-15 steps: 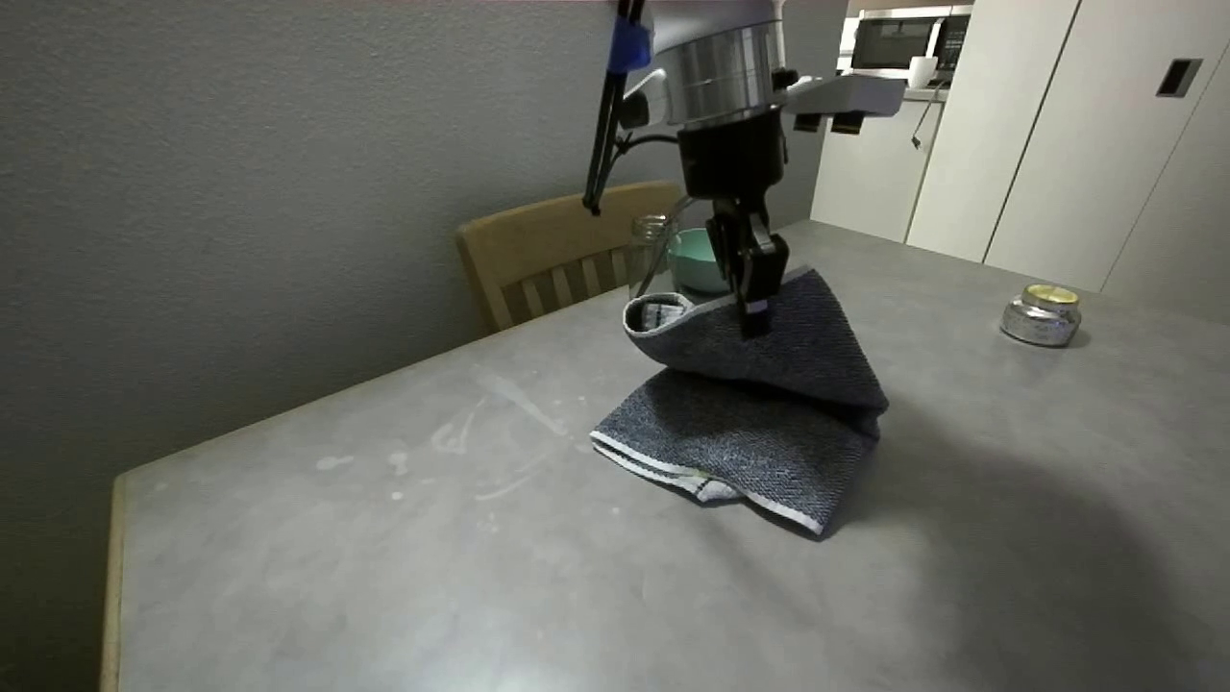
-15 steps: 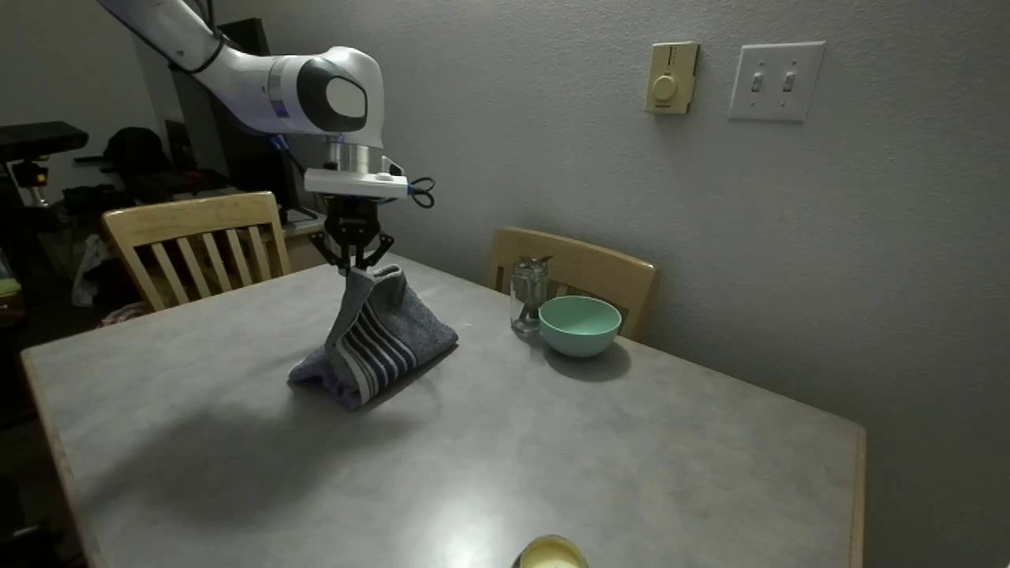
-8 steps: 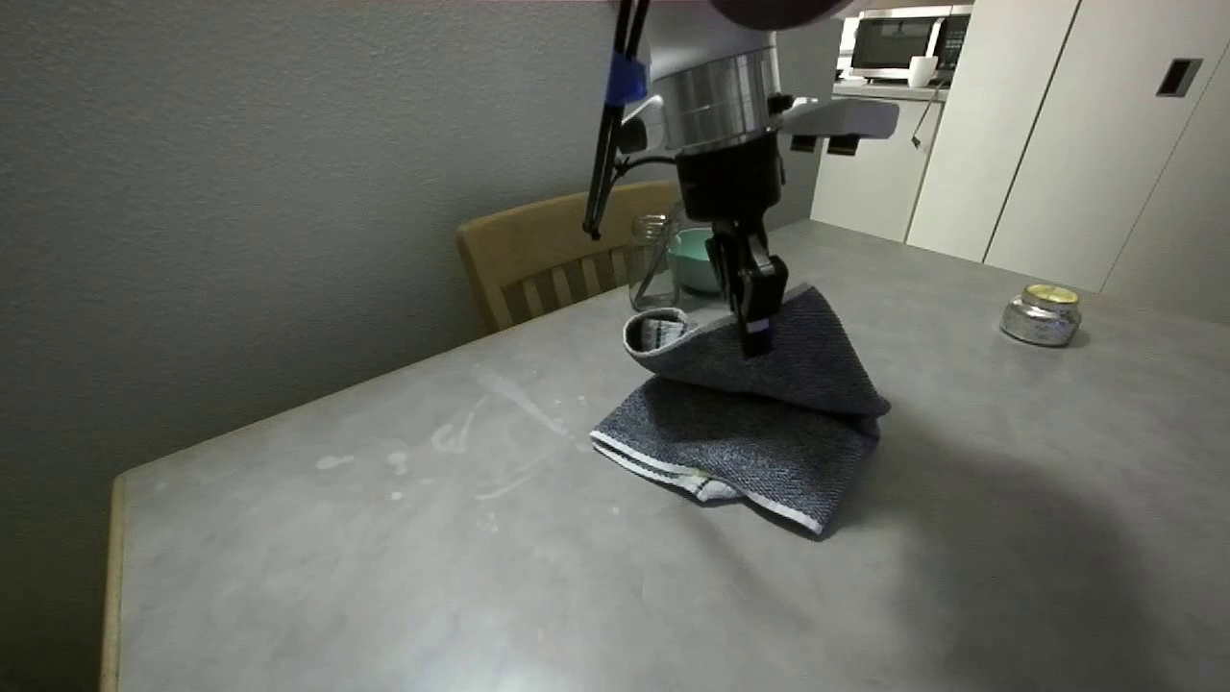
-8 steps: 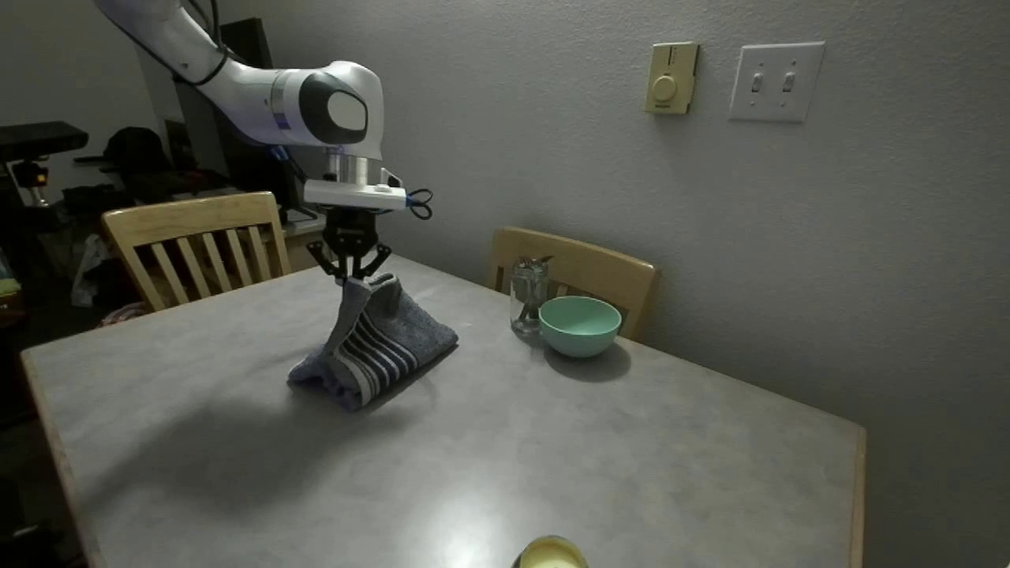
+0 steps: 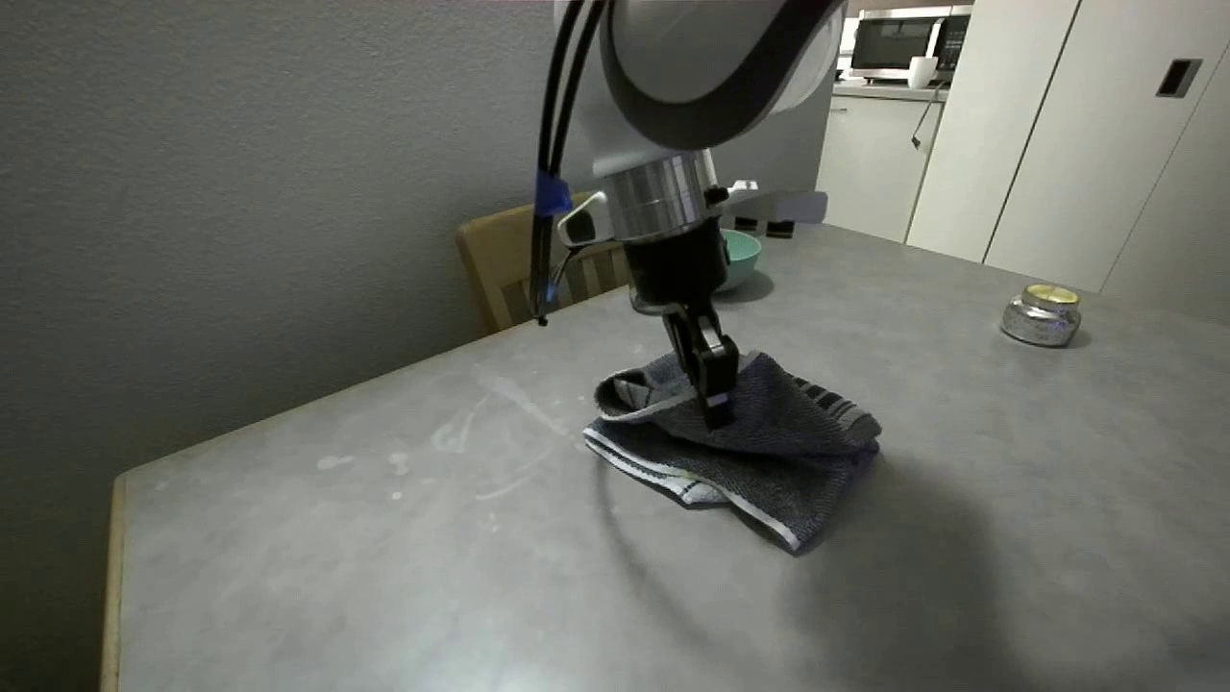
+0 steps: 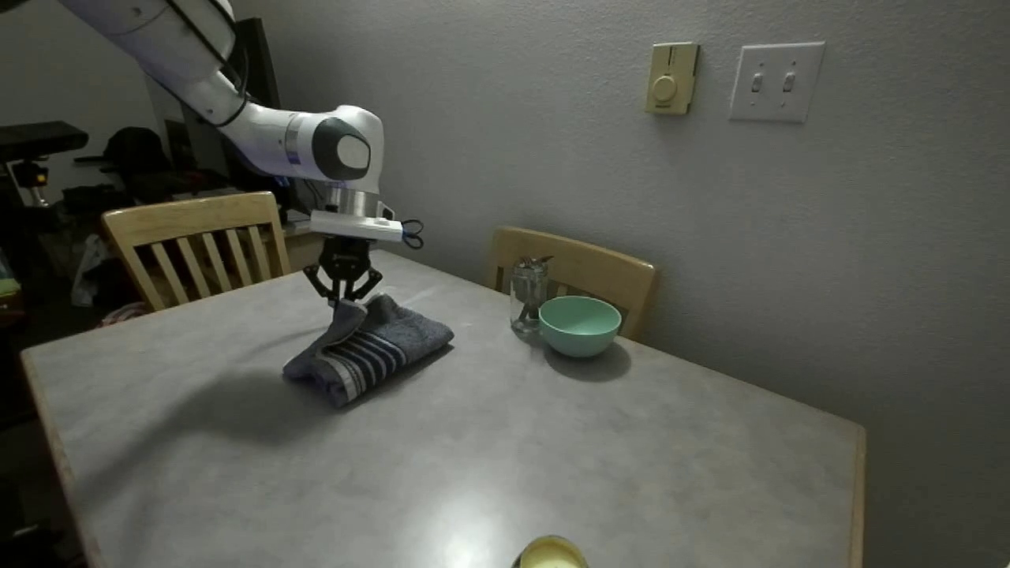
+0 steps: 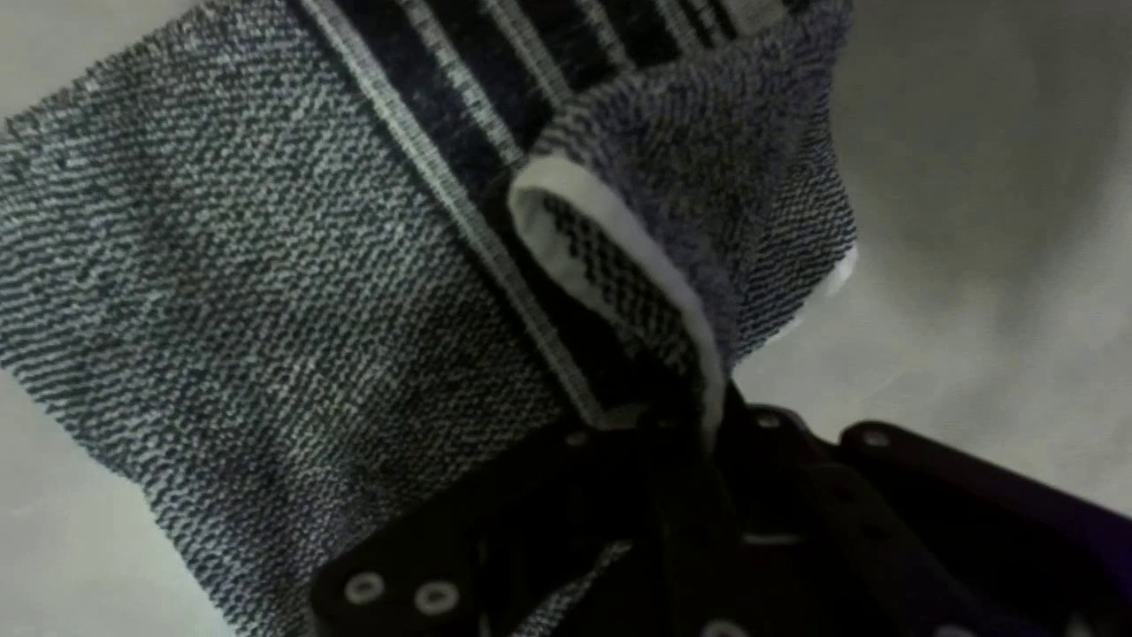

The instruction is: Fold the towel in half from right to left

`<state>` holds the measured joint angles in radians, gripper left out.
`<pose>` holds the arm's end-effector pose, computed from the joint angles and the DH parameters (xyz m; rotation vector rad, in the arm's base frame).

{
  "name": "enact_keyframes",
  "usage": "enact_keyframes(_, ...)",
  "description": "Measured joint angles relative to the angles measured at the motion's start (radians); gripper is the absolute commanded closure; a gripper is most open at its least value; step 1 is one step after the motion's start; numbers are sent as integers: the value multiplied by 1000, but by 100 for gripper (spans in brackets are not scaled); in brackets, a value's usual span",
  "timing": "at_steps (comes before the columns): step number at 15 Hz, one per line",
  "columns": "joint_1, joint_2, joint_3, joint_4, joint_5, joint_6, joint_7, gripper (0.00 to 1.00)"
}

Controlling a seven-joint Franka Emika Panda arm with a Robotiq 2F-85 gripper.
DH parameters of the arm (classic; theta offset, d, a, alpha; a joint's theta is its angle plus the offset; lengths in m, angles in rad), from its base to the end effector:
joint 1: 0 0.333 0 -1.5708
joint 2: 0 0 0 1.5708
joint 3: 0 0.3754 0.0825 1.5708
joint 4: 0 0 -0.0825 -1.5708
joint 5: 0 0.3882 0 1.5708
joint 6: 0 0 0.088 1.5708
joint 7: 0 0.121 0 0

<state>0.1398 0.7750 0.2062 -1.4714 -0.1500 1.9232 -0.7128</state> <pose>0.6924 0.2076 0.2301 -2.5880 -1.5817 0.4529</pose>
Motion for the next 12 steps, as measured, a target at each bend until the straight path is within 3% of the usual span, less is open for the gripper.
enact_keyframes(2,17,51,1,68,0,-46,-9,61)
enact_keyframes(10,60,163,2,286,0,-219,-40,2)
enact_keyframes(12,71,163,2,324,0,-263,-40,0)
